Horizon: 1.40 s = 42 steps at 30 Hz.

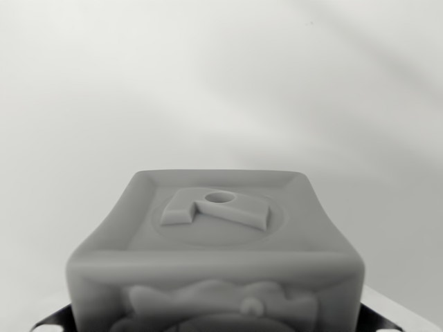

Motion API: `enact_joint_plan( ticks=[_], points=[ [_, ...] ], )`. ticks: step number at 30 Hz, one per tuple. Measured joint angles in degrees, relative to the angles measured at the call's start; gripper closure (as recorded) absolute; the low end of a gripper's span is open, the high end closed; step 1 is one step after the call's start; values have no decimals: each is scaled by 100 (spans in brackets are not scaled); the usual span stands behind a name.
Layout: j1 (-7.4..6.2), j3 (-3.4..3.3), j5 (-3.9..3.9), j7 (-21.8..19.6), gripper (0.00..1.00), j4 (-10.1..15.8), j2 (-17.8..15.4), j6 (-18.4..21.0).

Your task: Destack cube

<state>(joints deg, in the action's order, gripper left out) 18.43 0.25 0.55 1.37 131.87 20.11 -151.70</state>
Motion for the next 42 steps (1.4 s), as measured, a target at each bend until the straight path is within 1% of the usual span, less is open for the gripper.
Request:
enact_joint_plan(
  ticks=[22,25,32,42],
  points=[
    [402,-2,0,399,100,-218,281,-58],
    [424,-2,0,411,100,-237,340,-120],
    [424,2,0,412,100,-303,714,-391],
    [424,2,0,412,100,-390,1039,-641]
  ],
)
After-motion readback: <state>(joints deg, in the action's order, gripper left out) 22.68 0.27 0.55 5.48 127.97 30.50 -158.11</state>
